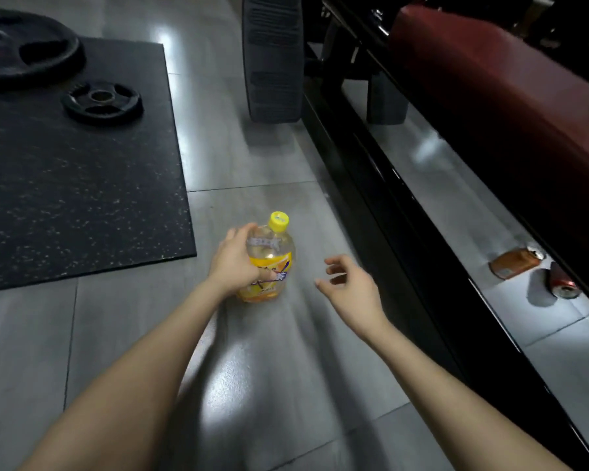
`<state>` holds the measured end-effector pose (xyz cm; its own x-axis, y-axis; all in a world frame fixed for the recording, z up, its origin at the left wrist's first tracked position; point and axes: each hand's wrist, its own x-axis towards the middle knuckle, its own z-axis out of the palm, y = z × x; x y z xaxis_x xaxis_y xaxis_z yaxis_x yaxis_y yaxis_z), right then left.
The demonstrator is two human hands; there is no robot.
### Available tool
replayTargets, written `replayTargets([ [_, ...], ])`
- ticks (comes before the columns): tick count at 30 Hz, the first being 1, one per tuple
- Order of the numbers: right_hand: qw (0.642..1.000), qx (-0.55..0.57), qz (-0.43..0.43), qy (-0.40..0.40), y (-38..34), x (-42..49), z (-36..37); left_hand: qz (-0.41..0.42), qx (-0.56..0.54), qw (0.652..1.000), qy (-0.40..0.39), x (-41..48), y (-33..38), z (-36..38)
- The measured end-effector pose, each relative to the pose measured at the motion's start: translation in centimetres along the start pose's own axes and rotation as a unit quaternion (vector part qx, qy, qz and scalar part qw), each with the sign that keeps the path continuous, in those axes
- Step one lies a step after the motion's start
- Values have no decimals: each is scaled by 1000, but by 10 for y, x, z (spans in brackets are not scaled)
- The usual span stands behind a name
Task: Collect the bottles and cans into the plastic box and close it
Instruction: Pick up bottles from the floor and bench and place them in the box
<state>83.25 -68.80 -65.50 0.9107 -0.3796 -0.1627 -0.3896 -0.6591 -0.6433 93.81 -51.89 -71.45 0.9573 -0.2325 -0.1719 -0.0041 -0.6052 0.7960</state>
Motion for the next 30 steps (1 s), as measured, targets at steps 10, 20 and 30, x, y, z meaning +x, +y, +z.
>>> replayTargets([
  [10,940,22,-187,284,-58,-94,-132,34,-42,988,146,-86,133,-62],
  [20,867,111,-110,473,-71,-113,-283,95,-66,977,179,-142,262,-87],
  [30,914,229,10,335,-80,-20,-330,124,-7,974,189,-149,330,-110],
])
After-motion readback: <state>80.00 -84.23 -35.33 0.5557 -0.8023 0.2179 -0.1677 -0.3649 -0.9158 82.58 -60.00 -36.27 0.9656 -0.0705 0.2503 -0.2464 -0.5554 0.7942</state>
